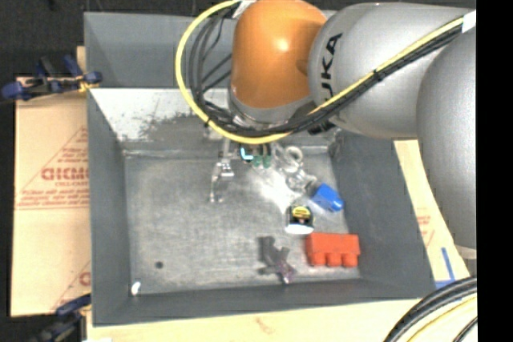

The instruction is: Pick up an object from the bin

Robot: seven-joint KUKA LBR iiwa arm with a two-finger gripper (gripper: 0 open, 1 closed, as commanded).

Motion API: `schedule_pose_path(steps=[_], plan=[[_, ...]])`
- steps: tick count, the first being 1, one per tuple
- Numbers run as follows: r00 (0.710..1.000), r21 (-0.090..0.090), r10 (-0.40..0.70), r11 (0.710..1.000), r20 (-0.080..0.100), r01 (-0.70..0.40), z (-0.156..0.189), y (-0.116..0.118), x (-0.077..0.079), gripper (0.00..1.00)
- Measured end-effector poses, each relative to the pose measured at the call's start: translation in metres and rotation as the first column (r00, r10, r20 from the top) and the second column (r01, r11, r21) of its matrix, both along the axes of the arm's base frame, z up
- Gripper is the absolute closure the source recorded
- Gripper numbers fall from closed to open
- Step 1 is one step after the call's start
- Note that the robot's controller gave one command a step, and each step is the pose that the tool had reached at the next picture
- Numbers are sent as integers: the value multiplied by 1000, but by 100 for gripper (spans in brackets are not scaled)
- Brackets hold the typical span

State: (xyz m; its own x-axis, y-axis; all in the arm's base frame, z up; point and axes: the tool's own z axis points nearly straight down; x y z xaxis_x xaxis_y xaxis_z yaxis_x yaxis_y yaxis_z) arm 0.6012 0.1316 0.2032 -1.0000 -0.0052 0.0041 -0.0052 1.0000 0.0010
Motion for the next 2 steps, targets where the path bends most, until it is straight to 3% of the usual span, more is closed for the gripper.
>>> schedule_pose_path(steps=[1, 2], plan=[[980, -3, 198, 980, 0, -198, -63, -81, -72, 0], [891, -2, 454, 891, 2, -454, -73, -129, -125, 0]])
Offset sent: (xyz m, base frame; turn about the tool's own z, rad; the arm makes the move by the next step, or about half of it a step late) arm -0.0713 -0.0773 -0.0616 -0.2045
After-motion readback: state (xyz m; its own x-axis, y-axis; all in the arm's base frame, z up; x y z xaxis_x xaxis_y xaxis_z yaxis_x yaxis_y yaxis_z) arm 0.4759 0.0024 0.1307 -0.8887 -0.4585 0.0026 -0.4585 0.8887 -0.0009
